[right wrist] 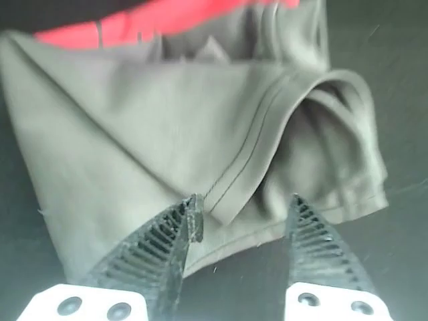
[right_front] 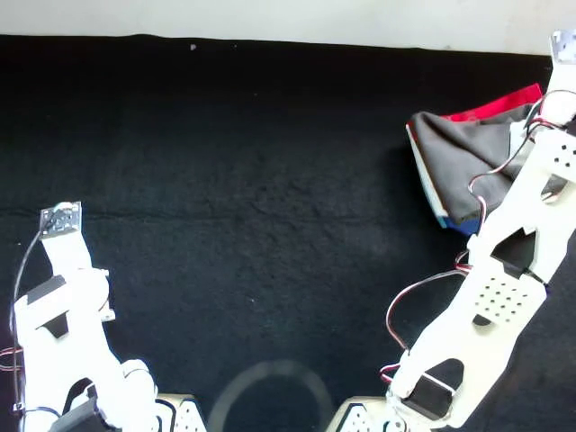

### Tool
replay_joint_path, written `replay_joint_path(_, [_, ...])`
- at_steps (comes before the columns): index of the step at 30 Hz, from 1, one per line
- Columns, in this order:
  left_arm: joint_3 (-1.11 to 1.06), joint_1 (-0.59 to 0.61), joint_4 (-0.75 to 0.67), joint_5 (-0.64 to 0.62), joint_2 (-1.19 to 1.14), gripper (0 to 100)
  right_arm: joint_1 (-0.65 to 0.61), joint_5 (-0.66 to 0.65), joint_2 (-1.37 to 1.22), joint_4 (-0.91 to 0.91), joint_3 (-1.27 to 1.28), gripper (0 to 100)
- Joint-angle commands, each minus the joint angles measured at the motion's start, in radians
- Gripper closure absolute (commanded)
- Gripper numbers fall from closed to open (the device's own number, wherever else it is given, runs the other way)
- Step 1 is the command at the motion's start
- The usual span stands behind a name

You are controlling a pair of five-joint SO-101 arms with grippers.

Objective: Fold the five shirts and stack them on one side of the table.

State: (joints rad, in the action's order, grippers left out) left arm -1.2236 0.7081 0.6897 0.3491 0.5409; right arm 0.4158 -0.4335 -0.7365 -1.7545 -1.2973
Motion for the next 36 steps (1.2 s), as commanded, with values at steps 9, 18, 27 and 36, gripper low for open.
replay_joint_path(9, [-0.002, -0.018, -0.017, 0.011, 0.015, 99, 0.004, 0.009, 0.024, -0.008, 0.091, 83.5])
replay_joint_path(18, [-0.002, -0.018, -0.017, 0.011, 0.015, 99, 0.004, 0.009, 0.007, 0.056, 0.134, 99.3])
replay_joint_path(27, [-0.002, -0.018, -0.017, 0.011, 0.015, 99, -0.007, 0.009, 0.001, 0.156, 0.134, 99.3])
replay_joint_path(36, [-0.002, -0.018, -0.017, 0.011, 0.015, 99, -0.048, 0.009, 0.087, 0.351, 0.139, 99.3])
